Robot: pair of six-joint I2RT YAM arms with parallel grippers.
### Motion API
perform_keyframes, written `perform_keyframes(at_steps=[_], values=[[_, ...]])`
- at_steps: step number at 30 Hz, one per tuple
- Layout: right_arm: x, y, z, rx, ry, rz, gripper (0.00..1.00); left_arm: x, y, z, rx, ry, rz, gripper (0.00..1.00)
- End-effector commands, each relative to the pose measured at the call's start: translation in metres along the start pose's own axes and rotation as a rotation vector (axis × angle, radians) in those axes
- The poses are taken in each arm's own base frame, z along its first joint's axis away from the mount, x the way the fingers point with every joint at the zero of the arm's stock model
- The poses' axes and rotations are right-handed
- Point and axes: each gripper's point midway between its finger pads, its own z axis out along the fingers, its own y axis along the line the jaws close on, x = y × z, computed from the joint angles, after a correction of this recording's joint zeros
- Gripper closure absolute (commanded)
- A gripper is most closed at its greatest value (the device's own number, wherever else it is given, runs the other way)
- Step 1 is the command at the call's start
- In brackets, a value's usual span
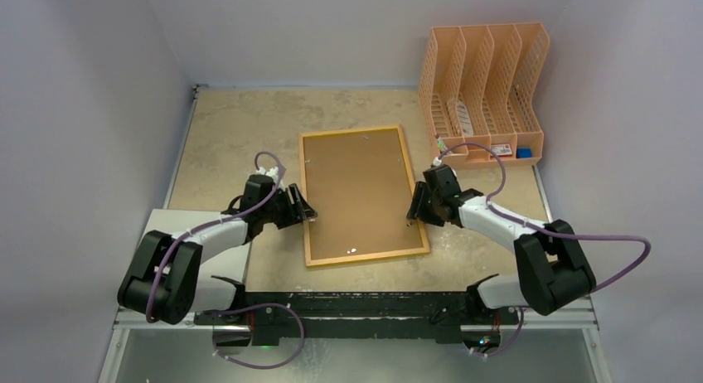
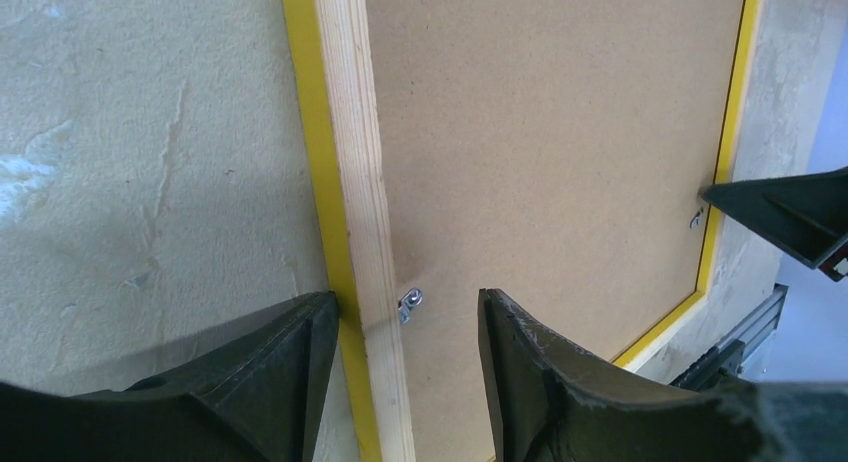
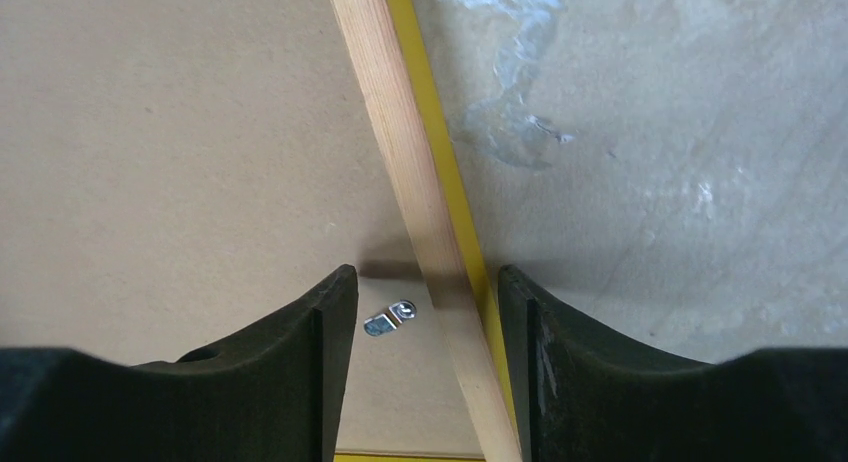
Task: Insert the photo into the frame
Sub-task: Install the photo frame at the center of the board.
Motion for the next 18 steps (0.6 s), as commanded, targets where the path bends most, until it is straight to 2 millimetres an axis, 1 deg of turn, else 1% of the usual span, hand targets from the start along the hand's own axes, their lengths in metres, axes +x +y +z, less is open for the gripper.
perform_keyframes(at_steps=[1, 3, 5, 7, 10, 14, 18], values=[[-0.005, -0.015, -0.007, 0.184, -0.029, -0.024, 0.42, -0.014, 0.014, 0.003, -0.087, -0.063, 0.025, 0.45], [0.000, -0.016, -0.006, 0.229, -0.016, -0.047, 0.39, -0.014, 0.024, 0.003, -0.131, -0.070, 0.021, 0.45], [0.006, -0.011, -0.004, 0.230, 0.001, -0.061, 0.38, -0.013, 0.023, 0.003, -0.121, -0.074, 0.016, 0.47], [0.012, -0.006, -0.001, 0.220, 0.017, -0.064, 0.37, -0.012, 0.020, 0.004, -0.101, -0.073, 0.009, 0.53], [0.019, -0.004, -0.001, 0.220, 0.036, -0.069, 0.40, -0.011, 0.019, 0.004, -0.097, -0.072, 0.003, 0.58], [0.029, -0.007, -0.007, 0.203, 0.074, -0.107, 0.45, -0.011, 0.021, 0.005, -0.102, -0.072, 0.002, 0.60], [0.037, -0.012, -0.014, 0.207, 0.109, -0.140, 0.48, -0.017, 0.022, 0.006, -0.119, -0.090, 0.007, 0.61]])
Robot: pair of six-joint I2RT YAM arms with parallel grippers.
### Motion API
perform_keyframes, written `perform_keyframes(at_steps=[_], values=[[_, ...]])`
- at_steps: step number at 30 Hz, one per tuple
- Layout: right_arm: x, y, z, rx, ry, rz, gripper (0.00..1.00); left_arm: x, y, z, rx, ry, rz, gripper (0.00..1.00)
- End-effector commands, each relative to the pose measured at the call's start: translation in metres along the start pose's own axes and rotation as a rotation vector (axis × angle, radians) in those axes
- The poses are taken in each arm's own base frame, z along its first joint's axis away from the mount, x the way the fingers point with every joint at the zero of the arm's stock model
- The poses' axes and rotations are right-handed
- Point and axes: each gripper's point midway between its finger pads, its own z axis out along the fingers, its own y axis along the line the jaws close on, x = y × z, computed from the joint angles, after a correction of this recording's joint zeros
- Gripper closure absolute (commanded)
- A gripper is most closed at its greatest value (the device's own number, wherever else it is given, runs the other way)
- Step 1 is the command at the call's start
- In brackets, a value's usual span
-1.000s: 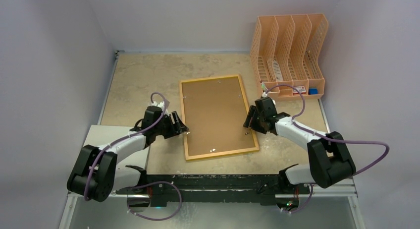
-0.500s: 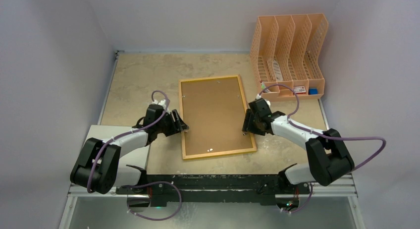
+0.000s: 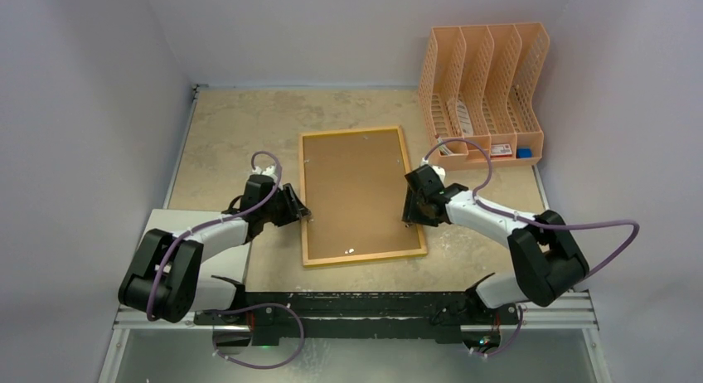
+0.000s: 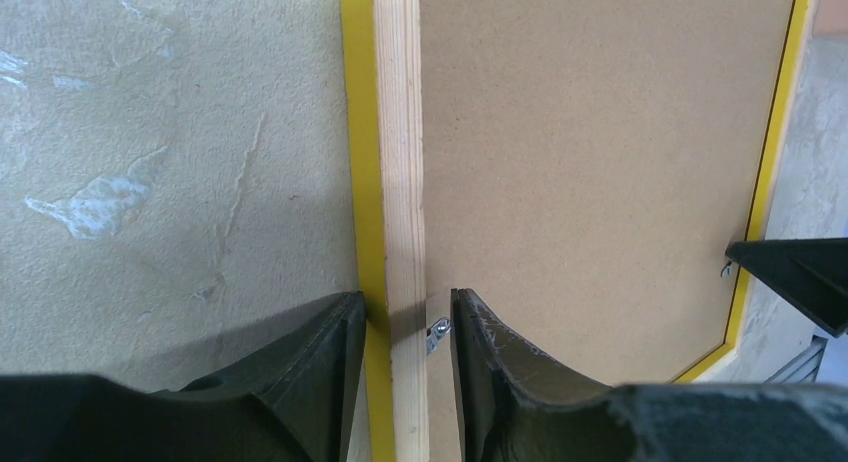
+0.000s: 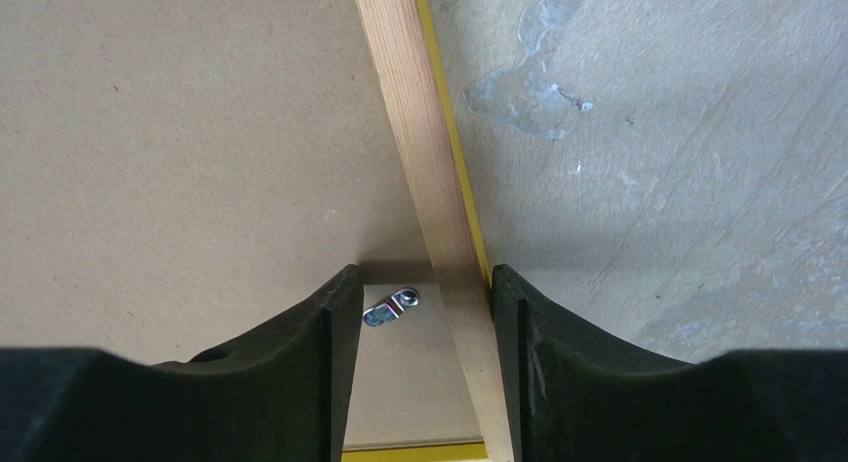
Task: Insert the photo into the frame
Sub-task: Install the photo frame at the center of the board.
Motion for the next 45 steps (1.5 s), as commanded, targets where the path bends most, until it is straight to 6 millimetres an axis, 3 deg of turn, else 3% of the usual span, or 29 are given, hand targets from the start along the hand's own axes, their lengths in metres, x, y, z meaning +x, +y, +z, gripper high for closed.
perform_keyframes(at_steps=[1, 5, 10, 14, 27, 31, 42, 44, 45], values=[[0.031, -0.015, -0.009, 0.030, 0.110, -0.063, 0.49, -0.006, 0.007, 0.004, -0.037, -0.028, 0.006, 0.62], [0.040, -0.011, -0.008, -0.007, 0.146, -0.077, 0.52, -0.009, 0.005, 0.007, -0.028, -0.040, -0.009, 0.63], [0.047, -0.007, -0.010, -0.043, 0.178, -0.086, 0.43, -0.008, 0.005, 0.007, -0.030, -0.033, -0.007, 0.64], [0.048, -0.006, -0.011, -0.049, 0.184, -0.089, 0.43, -0.007, 0.007, 0.007, -0.037, -0.031, -0.006, 0.64], [0.052, -0.013, -0.019, -0.023, 0.195, -0.061, 0.66, -0.010, 0.009, 0.008, -0.052, -0.040, -0.009, 0.64], [0.047, -0.016, -0.019, -0.001, 0.172, -0.047, 0.79, -0.009, 0.011, 0.008, -0.057, -0.040, -0.011, 0.64], [0.032, -0.011, -0.022, -0.010, 0.102, -0.016, 0.85, -0.010, 0.012, 0.008, -0.059, -0.039, -0.014, 0.64], [0.025, -0.011, -0.025, -0.010, 0.073, -0.011, 0.82, -0.011, 0.011, 0.007, -0.059, -0.039, -0.014, 0.64], [0.022, -0.010, -0.027, -0.012, 0.060, -0.007, 0.72, -0.011, 0.011, 0.007, -0.058, -0.039, -0.013, 0.64]])
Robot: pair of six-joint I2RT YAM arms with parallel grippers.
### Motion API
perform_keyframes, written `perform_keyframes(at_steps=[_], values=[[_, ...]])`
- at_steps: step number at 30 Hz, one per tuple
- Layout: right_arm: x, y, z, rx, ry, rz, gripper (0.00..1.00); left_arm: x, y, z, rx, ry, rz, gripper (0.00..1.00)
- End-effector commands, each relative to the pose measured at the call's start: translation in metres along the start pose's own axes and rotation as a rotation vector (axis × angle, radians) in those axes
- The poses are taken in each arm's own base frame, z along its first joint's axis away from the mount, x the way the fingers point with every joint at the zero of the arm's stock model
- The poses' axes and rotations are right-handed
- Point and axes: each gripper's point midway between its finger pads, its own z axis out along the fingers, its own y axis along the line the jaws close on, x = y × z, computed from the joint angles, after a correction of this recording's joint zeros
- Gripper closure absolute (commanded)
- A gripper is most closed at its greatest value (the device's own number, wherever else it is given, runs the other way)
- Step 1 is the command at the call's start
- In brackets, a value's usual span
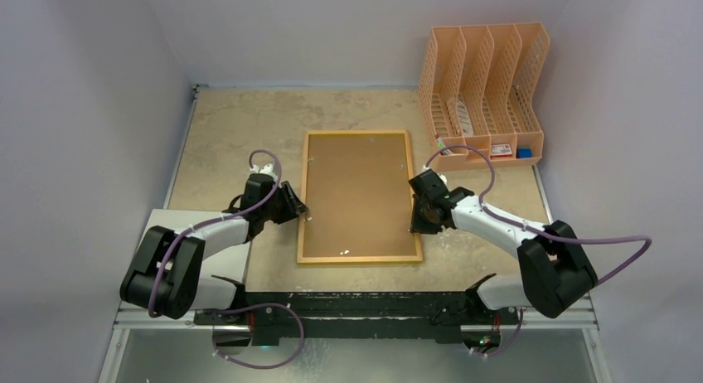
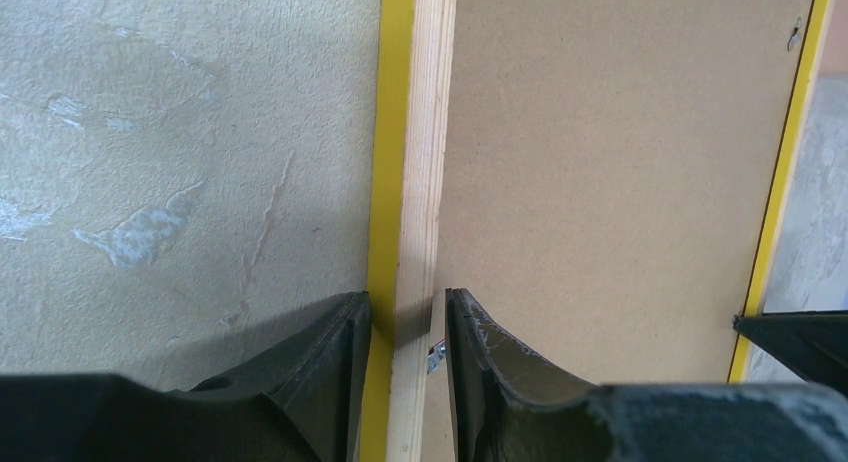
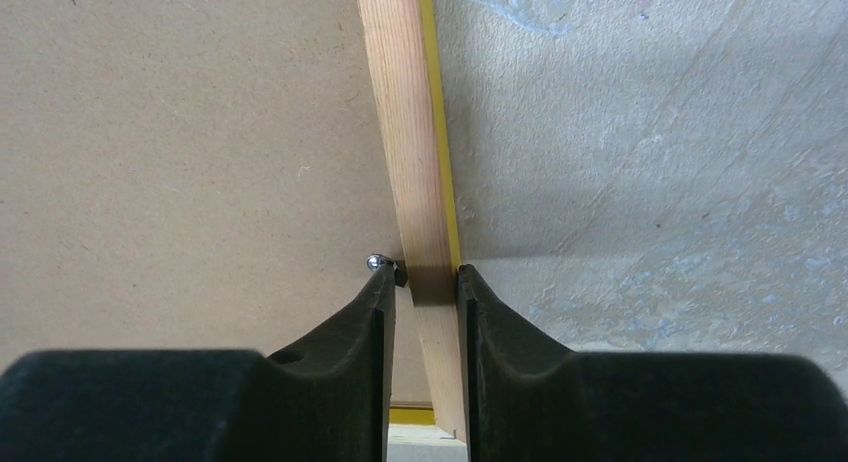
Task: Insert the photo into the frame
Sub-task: Install the photo frame at the center of the board.
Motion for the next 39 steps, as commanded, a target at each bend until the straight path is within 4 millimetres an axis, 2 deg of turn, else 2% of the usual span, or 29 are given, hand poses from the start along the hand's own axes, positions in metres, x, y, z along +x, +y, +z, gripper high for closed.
perform_keyframes(at_steps=[1, 3, 4, 11, 14, 19, 22, 30, 39], values=[[-0.007, -0.001, -0.013, 0.008, -0.048, 0.033, 0.61, 0.000, 0.006, 0.001, -0.032, 0.010, -0.008, 0.64], [-0.011, 0.000, -0.017, 0.005, -0.069, 0.046, 0.48, -0.001, 0.005, 0.001, -0.033, 0.007, -0.008, 0.62], [-0.014, 0.001, -0.019, 0.001, -0.081, 0.052, 0.45, -0.002, 0.006, 0.000, -0.035, 0.005, -0.008, 0.61], [-0.032, 0.007, -0.020, -0.004, -0.148, 0.084, 0.42, -0.005, 0.002, -0.003, -0.028, -0.002, -0.008, 0.53], [-0.056, 0.015, -0.023, -0.012, -0.228, 0.095, 0.41, -0.007, 0.001, -0.004, -0.027, -0.009, -0.010, 0.48], [-0.107, 0.041, -0.028, -0.042, -0.353, 0.081, 0.37, -0.012, -0.001, -0.006, -0.023, -0.025, -0.021, 0.42], [-0.129, 0.051, -0.019, -0.027, -0.380, 0.068, 0.35, -0.014, -0.002, -0.007, -0.020, -0.032, -0.024, 0.40], [-0.174, 0.057, 0.014, 0.030, -0.393, 0.053, 0.35, -0.011, -0.001, -0.007, -0.015, -0.024, -0.028, 0.40], [-0.201, 0.043, 0.044, 0.134, -0.391, 0.042, 0.36, -0.007, 0.001, -0.006, -0.015, -0.009, -0.031, 0.40]])
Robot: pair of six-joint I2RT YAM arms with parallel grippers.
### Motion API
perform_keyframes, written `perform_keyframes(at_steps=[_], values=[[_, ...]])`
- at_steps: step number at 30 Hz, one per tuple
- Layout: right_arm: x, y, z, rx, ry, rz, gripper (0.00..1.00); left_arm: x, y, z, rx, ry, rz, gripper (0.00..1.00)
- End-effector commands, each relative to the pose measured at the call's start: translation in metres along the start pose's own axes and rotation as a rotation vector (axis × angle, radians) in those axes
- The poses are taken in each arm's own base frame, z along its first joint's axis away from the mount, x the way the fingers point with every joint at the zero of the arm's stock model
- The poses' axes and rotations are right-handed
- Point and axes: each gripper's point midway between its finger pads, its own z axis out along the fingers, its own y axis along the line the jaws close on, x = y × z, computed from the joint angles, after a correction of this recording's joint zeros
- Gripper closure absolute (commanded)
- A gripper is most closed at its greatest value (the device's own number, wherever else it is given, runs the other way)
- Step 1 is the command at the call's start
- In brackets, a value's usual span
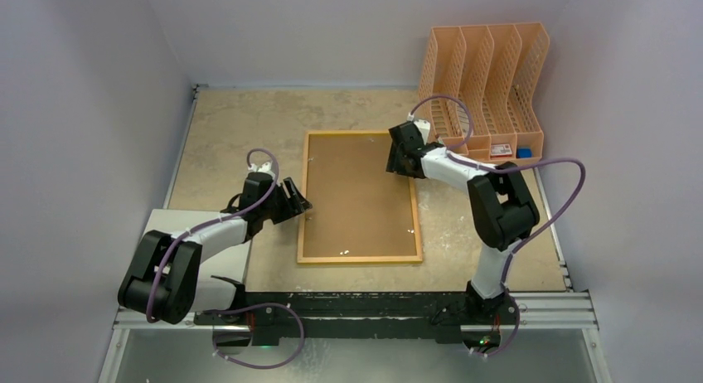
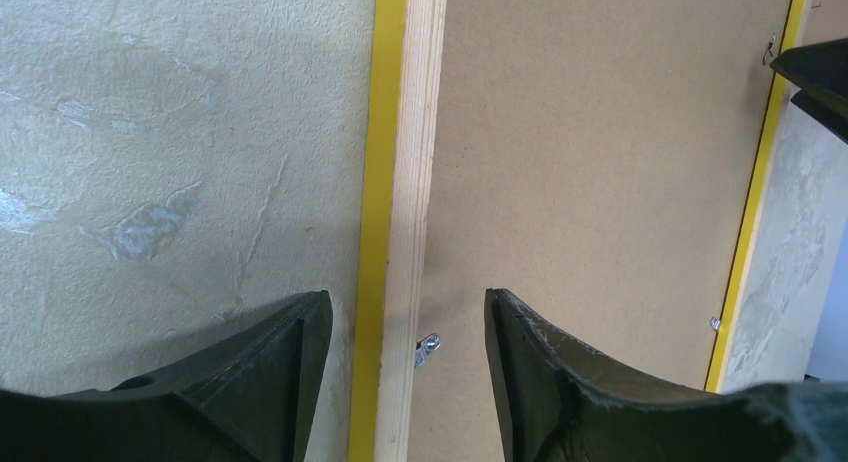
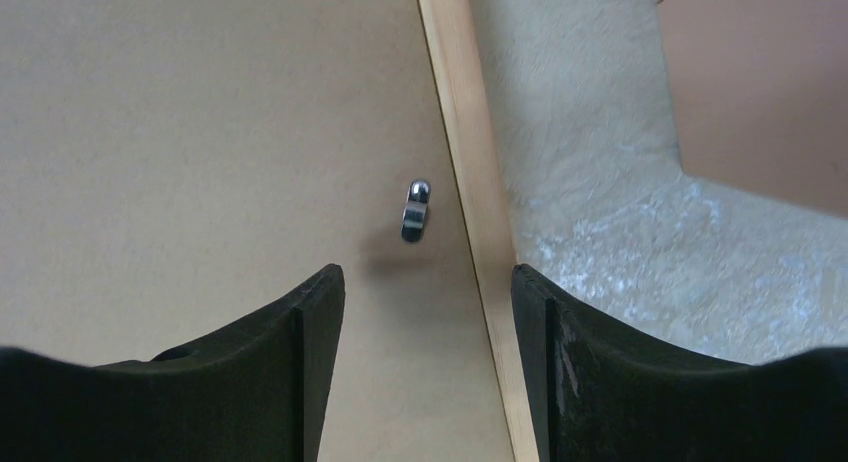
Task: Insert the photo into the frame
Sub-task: Install the photo frame at the center of the board.
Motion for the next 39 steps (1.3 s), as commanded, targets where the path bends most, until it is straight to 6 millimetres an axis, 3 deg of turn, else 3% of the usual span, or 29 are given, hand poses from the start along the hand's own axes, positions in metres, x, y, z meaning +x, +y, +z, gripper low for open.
perform_keyframes(at_steps=[1, 10, 19, 25, 32, 39], values=[[-0.028, -0.004, 0.005, 0.046, -0.070, -0.010, 0.36, -0.001, 0.005, -0.001, -0.019, 0.003, -0.008, 0.40], [-0.021, -0.005, 0.024, 0.024, -0.026, -0.052, 0.41, -0.001, 0.005, 0.000, -0.019, 0.005, -0.004, 0.40], [-0.011, -0.006, 0.024, 0.006, -0.009, -0.062, 0.60, 0.001, 0.006, 0.000, -0.018, 0.013, 0.001, 0.40], [-0.011, -0.009, 0.022, 0.006, -0.014, -0.066, 0.65, 0.002, 0.006, 0.000, -0.020, 0.015, 0.001, 0.40], [-0.010, -0.012, 0.024, 0.004, -0.017, -0.075, 0.79, 0.003, 0.007, 0.001, -0.021, 0.018, 0.001, 0.40], [-0.017, -0.007, 0.017, -0.019, -0.035, -0.064, 0.77, 0.001, 0.006, 0.000, -0.019, 0.013, 0.000, 0.40]])
